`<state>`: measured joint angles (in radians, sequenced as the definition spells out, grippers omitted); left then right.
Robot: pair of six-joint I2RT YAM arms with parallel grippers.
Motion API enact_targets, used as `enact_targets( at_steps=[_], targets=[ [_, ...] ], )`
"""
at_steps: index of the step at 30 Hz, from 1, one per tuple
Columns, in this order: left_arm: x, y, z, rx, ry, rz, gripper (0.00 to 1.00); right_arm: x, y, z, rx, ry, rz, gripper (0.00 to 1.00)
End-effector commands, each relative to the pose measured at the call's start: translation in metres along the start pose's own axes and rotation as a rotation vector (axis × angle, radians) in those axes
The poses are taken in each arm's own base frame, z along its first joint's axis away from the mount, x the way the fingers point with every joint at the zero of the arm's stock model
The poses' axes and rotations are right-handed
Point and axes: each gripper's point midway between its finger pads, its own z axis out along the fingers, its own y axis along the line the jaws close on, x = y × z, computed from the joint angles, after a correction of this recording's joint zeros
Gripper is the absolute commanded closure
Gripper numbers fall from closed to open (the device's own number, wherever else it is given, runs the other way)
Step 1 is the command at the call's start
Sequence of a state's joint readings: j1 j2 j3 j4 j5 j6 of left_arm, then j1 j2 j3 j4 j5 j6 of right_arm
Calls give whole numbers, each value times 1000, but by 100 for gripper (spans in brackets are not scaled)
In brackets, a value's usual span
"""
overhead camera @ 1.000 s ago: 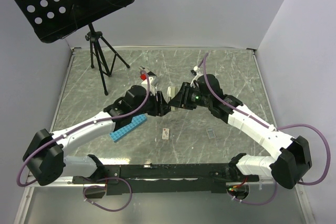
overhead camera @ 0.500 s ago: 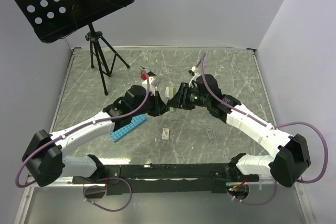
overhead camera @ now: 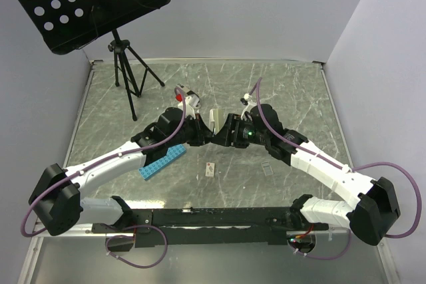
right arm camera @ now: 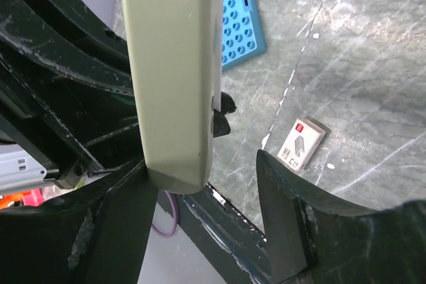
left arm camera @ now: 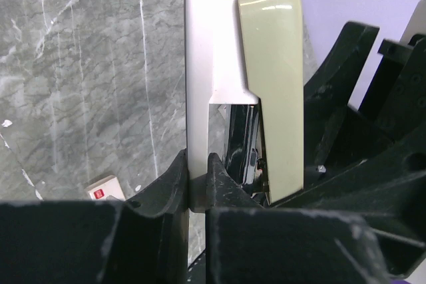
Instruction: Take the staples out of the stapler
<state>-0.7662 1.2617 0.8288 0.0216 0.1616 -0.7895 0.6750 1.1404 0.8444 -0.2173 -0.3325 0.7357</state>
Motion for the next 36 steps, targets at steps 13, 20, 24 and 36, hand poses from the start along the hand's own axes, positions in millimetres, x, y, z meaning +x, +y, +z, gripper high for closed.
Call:
enact_targets(
  at_steps=[13,20,24,36],
  targets=[
    [-19,-21,0,83,-70,-39,99,-27,12,-7,32,-97,-71,57],
    [-11,1,-2,22,-83,32,99,-41,6,-26,119,-160,-105,70],
    [-10,8,-9,17,-123,69,99,-52,8,-38,133,-200,-127,72],
    [2,19,-10,21,-90,227,99,-98,3,-45,109,-303,-156,73]
  ],
)
